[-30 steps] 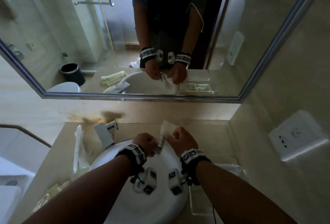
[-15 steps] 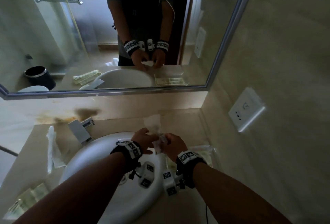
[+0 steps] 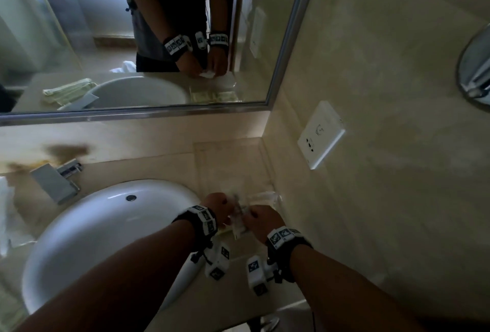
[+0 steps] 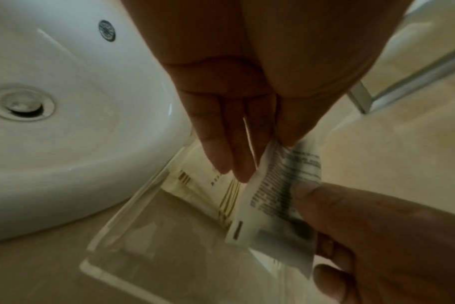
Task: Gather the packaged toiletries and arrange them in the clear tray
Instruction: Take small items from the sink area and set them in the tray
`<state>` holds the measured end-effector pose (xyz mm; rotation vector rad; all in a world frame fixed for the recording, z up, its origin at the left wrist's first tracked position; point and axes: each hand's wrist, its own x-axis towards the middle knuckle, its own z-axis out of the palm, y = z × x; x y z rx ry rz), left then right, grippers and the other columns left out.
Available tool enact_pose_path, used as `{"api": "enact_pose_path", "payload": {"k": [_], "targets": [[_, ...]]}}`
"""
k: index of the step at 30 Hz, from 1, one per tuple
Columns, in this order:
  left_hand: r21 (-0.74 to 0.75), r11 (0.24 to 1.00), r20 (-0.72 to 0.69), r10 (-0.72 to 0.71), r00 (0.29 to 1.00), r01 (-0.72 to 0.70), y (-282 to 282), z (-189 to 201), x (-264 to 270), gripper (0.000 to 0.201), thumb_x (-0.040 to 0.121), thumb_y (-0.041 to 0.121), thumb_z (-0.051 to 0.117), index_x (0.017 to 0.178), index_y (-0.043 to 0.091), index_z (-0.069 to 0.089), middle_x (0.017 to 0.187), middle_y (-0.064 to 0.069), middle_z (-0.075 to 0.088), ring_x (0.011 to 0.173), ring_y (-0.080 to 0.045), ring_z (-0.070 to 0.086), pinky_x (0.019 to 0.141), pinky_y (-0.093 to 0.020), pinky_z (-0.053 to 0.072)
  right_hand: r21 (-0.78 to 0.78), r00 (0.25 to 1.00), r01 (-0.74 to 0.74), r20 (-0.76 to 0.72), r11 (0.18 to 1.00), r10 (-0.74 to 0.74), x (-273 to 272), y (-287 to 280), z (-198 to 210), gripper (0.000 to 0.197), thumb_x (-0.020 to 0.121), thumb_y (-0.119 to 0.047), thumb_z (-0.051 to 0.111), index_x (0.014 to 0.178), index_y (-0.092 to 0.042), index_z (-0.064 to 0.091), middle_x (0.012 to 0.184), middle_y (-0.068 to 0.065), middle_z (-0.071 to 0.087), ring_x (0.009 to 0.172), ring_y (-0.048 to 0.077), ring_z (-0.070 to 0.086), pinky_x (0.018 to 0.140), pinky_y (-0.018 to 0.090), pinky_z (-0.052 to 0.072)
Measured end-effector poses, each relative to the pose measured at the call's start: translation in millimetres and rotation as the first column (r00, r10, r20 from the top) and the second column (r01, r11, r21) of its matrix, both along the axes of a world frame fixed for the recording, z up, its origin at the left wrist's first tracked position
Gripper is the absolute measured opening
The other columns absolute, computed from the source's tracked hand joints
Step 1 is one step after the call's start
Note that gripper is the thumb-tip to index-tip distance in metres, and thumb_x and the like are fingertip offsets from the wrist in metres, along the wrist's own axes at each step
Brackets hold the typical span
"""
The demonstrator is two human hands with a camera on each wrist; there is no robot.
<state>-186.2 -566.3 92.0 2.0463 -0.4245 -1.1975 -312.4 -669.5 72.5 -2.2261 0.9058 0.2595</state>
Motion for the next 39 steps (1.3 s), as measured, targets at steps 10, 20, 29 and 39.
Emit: {"api": "enact_pose_path", "payload": {"k": [10, 20, 29, 39], "targets": [[0.371, 0.817, 0.325, -0.56, 0.762, 0.442, -10, -30, -17, 0.048, 0.093, 0.04, 0.05, 0.14, 0.029, 0.044, 0.144, -0.005, 0.04, 0.129, -0.026, 0.045, 0.106, -0.034, 0.042, -0.222, 0.928, 0.265, -0.207, 0.938, -0.311, -41, -33, -14, 0.054, 0.096, -0.037, 0.042, 0.146, -0.04, 0.022, 0.115, 0.01, 0.067, 0.097, 0.029, 0.064, 0.087, 0.037, 0.051], [0.428, 0.765, 0.221, -0.605, 0.765, 0.481, -16, -48, -19, 0.048, 0.09, 0.038, 0.055, 0.137, 0.032, 0.046, 0.137, -0.002, 0.041, 0.125, -0.027, 0.047, 0.103, -0.035, 0.043, -0.242, 0.85, 0.088, -0.487, 0.966, -0.199, -39, -38, -23, 0.036, 0.099, -0.032, 0.04, 0.131, -0.017, 0.045, 0.126, 0.009, 0.061, 0.112, 0.027, 0.061, 0.088, 0.036, 0.05], [0.428, 0.753, 0.205, -0.62, 0.757, 0.501, -19, -52, -15, 0.052, 0.079, 0.049, 0.057, 0.129, 0.038, 0.052, 0.138, 0.002, 0.042, 0.122, -0.024, 0.049, 0.101, -0.035, 0.044, -0.32, 0.841, 0.049, -0.498, 0.946, -0.212, -28, -30, -39, 0.069, 0.094, -0.031, 0.044, 0.154, -0.017, 0.014, 0.154, 0.014, 0.025, 0.13, 0.03, 0.045, 0.099, 0.048, 0.045], [0.453, 0.711, 0.195, -0.667, 0.719, 0.537, -18, -59, -9, 0.055, 0.074, 0.048, 0.056, 0.127, 0.038, 0.052, 0.138, 0.003, 0.043, 0.12, -0.024, 0.051, 0.101, -0.035, 0.045, -0.236, 0.881, -0.124, -0.474, 0.964, -0.003, -21, -34, -49, 0.079, 0.092, -0.02, 0.049, 0.154, -0.033, 0.003, 0.163, 0.003, -0.008, 0.133, 0.032, 0.039, 0.104, 0.046, 0.041]]}}
